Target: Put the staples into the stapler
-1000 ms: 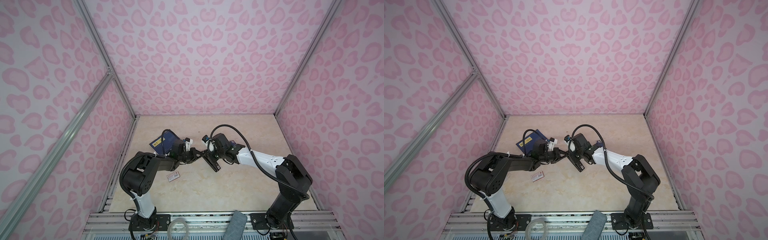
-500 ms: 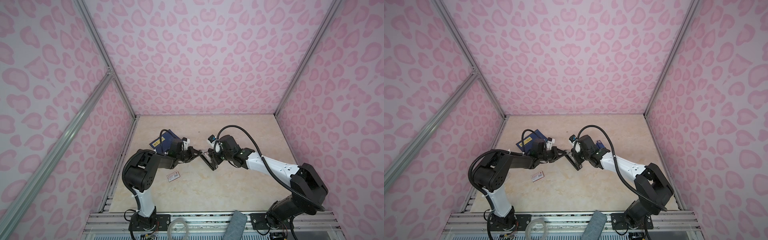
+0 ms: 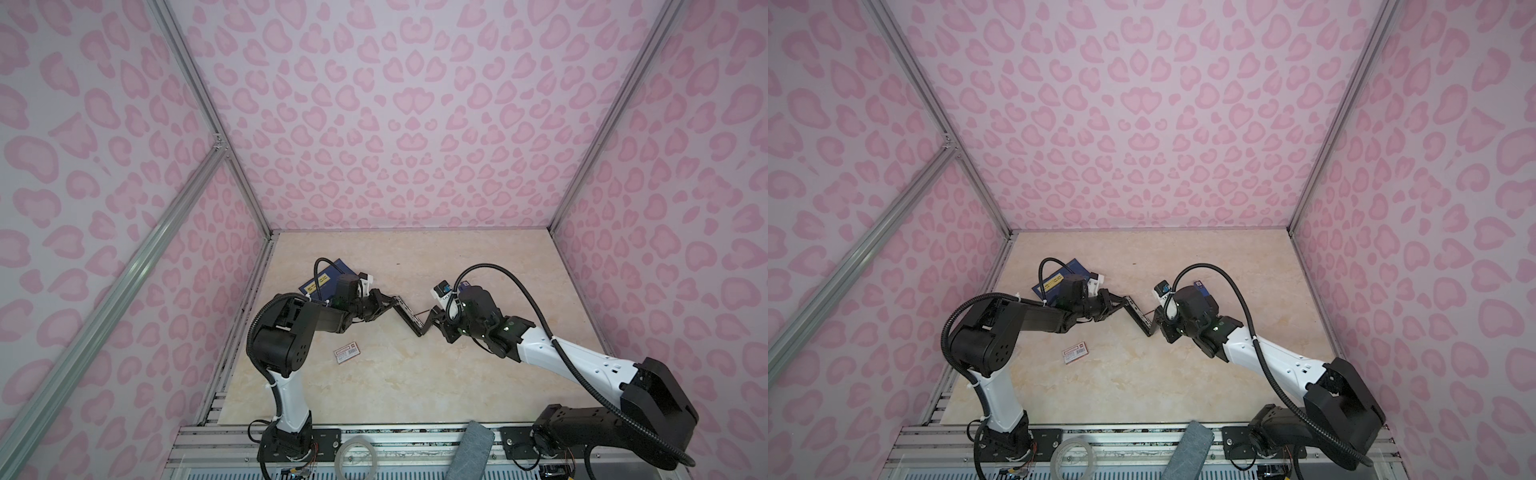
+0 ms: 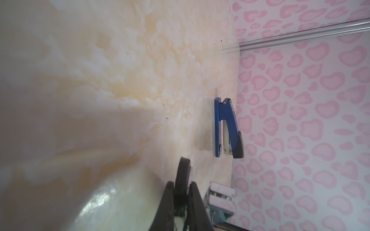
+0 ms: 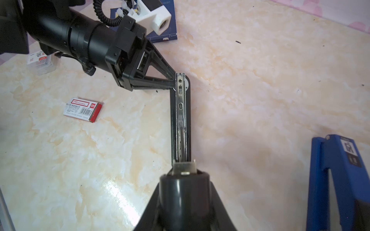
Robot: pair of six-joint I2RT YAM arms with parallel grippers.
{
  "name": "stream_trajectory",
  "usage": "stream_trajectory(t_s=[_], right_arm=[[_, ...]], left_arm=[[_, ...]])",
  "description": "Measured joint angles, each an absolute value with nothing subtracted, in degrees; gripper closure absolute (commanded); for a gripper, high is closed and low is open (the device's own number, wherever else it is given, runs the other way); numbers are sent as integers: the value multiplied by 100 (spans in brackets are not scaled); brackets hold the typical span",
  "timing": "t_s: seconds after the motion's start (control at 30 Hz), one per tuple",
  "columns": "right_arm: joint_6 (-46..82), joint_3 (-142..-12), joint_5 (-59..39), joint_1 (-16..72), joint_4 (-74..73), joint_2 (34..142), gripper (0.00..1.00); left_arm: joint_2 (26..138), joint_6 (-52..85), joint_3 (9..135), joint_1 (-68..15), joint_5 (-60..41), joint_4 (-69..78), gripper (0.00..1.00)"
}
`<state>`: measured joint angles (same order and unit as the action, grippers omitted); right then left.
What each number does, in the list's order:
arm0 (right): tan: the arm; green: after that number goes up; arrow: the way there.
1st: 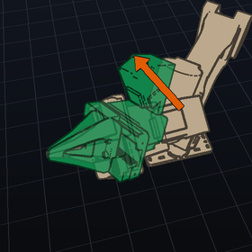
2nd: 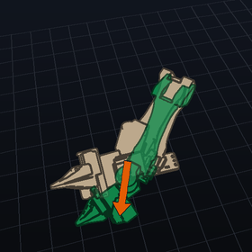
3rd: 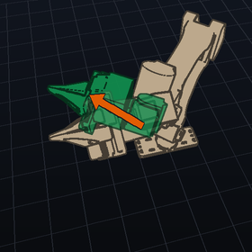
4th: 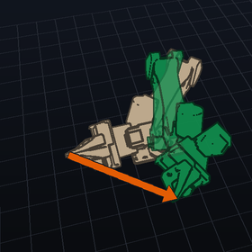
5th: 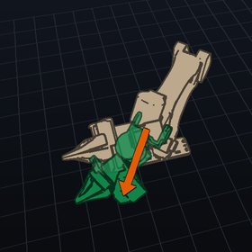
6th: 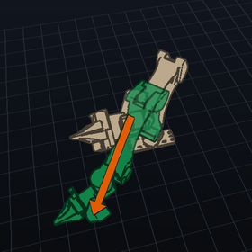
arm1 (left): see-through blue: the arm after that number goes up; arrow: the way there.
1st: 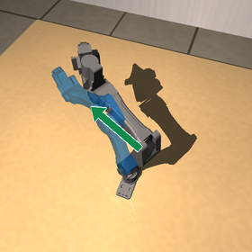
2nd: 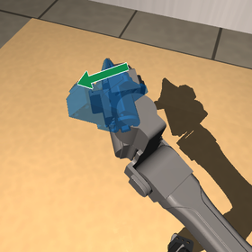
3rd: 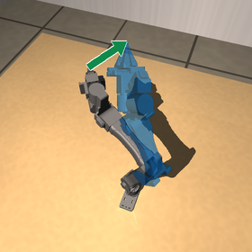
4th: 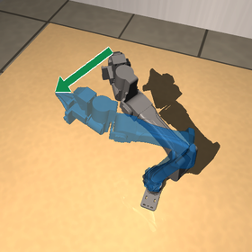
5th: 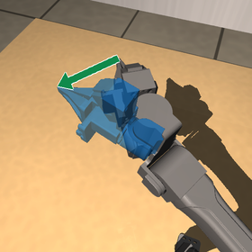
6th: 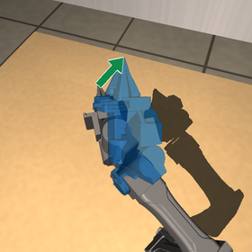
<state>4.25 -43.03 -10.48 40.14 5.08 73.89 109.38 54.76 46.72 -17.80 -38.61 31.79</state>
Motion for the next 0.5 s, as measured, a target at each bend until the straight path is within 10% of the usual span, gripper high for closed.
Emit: stream_trajectory(t_s=[0.5], right_arm=[[1343, -2906, -27, 5120, 563, 6318, 100]], left_arm=[[11257, 5605, 4862, -1590, -4060, 3135, 96]])
